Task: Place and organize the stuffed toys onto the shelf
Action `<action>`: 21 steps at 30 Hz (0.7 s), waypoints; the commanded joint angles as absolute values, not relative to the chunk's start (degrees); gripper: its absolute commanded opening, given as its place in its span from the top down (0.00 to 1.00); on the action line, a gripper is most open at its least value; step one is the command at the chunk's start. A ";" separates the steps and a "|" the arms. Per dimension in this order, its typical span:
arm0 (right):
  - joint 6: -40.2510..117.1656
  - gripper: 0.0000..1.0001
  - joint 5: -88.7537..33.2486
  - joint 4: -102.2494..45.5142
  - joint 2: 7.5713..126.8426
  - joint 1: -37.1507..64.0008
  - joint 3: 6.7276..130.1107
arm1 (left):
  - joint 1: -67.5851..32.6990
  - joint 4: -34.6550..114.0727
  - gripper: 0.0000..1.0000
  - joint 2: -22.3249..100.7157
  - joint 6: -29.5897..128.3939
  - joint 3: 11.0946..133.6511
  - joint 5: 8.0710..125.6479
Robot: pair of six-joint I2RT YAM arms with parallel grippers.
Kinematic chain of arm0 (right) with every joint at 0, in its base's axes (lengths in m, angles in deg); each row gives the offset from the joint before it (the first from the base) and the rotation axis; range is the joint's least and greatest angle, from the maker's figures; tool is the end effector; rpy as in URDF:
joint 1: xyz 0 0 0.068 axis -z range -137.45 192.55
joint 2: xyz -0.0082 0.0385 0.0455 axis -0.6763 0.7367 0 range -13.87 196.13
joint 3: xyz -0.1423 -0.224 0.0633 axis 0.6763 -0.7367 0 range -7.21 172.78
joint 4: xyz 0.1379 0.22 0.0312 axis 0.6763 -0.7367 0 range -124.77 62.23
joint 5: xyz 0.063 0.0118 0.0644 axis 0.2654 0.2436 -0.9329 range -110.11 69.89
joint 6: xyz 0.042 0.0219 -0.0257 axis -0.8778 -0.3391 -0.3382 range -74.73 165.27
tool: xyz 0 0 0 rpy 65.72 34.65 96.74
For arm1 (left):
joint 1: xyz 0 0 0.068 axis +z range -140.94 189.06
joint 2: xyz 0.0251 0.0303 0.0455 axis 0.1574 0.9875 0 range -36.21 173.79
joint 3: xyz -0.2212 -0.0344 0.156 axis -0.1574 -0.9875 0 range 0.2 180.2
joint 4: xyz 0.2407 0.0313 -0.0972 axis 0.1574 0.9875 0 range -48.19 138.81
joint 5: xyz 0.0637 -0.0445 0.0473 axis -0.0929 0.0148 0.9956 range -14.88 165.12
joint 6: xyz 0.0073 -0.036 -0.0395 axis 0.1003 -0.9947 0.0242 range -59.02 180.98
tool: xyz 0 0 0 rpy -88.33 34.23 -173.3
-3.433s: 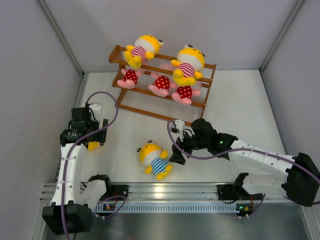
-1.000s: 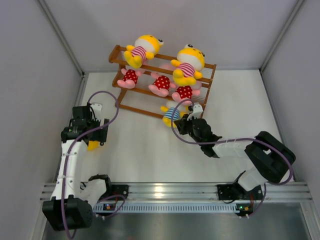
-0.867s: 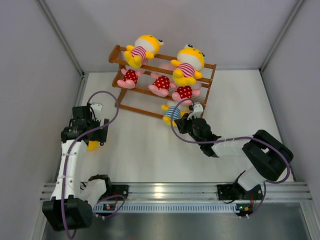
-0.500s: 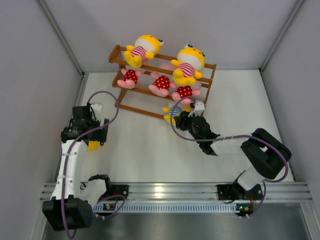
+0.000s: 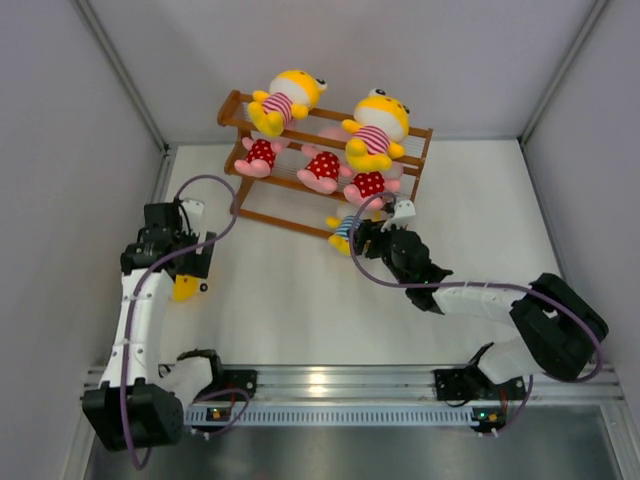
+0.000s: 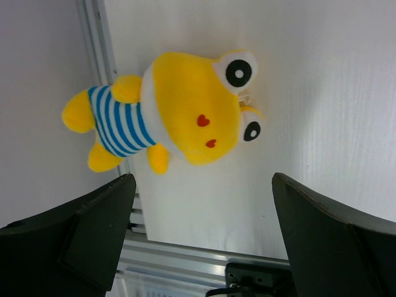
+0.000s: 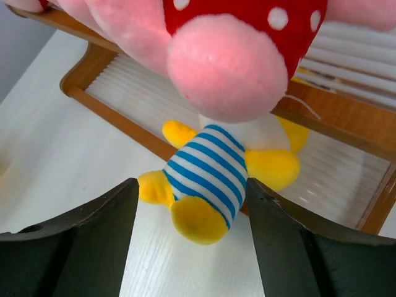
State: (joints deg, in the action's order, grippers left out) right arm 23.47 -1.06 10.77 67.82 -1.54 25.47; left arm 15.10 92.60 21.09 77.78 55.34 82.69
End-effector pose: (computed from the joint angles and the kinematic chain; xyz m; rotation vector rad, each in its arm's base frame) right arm 0.2190 0.1960 0.2096 -0.0991 1.7727 0.5482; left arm 0.1888 0.0246 0.2991 0.1802 2.5076 0.3299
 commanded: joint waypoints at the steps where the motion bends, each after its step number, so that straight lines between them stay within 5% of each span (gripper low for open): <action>1: 25.93 0.30 -0.69 7.84 62.95 -2.10 27.50 | 15.30 91.29 0.03 25.12 84.00 61.18 88.03; 12: 29.71 0.30 -11.75 -0.61 51.96 -3.06 27.50 | 32.07 97.45 0.07 38.22 102.55 66.99 84.70; 16: 29.80 0.30 -15.09 -1.84 50.03 -3.59 27.50 | 40.41 97.54 0.24 44.19 105.71 71.56 82.15; 21: 29.80 0.30 -16.07 -3.25 49.58 -4.12 27.33 | 44.12 97.54 0.33 47.64 111.58 72.10 85.05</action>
